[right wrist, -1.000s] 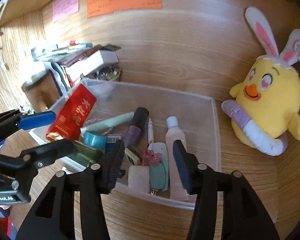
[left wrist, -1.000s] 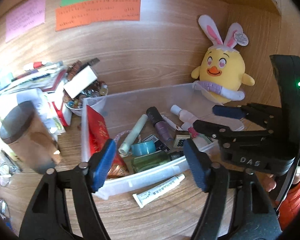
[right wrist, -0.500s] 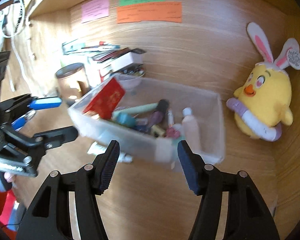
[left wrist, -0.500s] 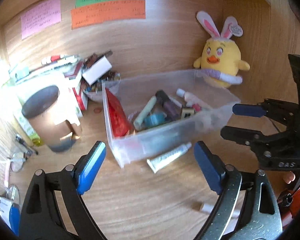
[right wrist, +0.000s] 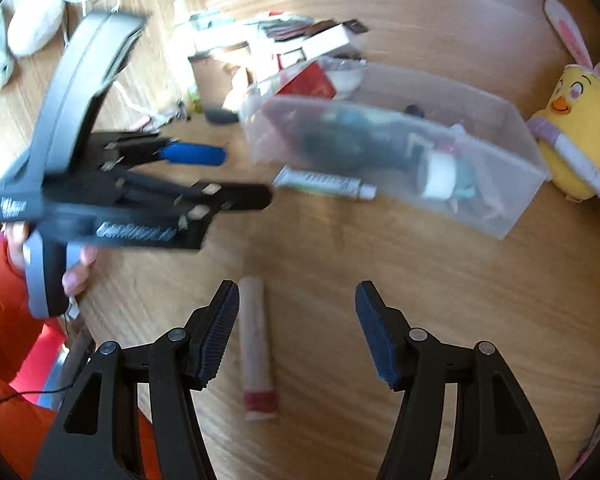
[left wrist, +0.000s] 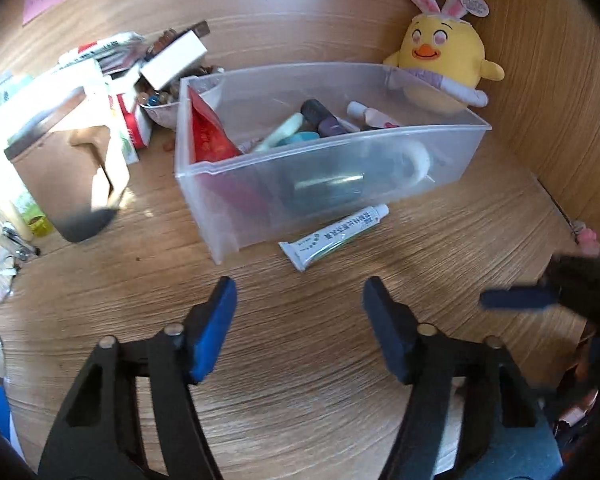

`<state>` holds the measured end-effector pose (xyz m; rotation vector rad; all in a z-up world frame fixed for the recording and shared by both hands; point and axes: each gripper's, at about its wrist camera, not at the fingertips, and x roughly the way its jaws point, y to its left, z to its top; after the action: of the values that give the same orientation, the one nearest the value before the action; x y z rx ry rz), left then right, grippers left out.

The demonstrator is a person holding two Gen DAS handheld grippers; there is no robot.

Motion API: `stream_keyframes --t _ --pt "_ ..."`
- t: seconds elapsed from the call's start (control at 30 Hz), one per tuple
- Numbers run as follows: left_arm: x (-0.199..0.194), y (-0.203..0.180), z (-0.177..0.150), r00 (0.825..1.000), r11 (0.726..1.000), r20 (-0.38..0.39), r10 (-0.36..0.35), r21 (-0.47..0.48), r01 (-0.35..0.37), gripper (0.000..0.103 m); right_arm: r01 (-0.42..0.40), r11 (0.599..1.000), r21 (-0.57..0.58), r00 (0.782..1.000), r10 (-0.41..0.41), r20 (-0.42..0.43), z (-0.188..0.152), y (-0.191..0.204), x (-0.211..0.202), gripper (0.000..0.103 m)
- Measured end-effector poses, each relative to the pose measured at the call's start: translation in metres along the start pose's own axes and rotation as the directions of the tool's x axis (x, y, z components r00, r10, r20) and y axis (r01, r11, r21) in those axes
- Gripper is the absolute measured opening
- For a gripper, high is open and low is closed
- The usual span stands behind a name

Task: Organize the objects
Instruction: 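Move both tools back to the desk and grasp the pale red-ended tube with the right tool, then grasp the white toothpaste tube with the left tool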

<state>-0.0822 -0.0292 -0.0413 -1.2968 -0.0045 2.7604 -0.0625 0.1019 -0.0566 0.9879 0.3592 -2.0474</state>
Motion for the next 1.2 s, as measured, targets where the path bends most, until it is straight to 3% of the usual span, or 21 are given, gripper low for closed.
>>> stream_keyframes --t 0.07,0.23,0.33,0.67,0.83,1.2 --pt "0.004 -0.003 0.004 1.000 1.000 -0.002 -0.013 0.011 0.014 0.056 -0.008 1.000 -0.014 1.000 0.008 -0.012 -0.006 0.006 0.004 0.052" --pt "0.014 -0.015 0.017 1.000 0.998 -0.003 -0.018 0.057 0.018 0.053 0.007 1.000 -0.019 1.000 -0.008 -0.014 -0.012 0.009 0.007 0.019" --pt "0.021 -0.022 0.026 1.000 0.996 -0.012 -0.008 0.093 0.009 0.053 0.015 1.000 0.006 1.000 -0.015 -0.002 -0.013 0.002 0.004 0.014" --pt "0.041 -0.040 0.032 0.998 0.983 -0.062 -0.004 0.185 0.016 0.053 0.073 0.990 0.123 0.996 -0.078 0.034 -0.013 -0.041 -0.017 0.014" --pt "0.041 -0.042 0.025 0.992 0.982 -0.110 -0.067 0.167 0.085 0.048 0.105 0.985 0.135 0.993 -0.111 0.034 -0.012 -0.050 -0.018 0.014" --pt "0.040 -0.048 0.026 0.992 0.983 -0.110 -0.062 0.167 0.080 0.045 0.152 0.980 0.132 0.988 -0.155 0.015 -0.007 -0.060 -0.011 0.014"
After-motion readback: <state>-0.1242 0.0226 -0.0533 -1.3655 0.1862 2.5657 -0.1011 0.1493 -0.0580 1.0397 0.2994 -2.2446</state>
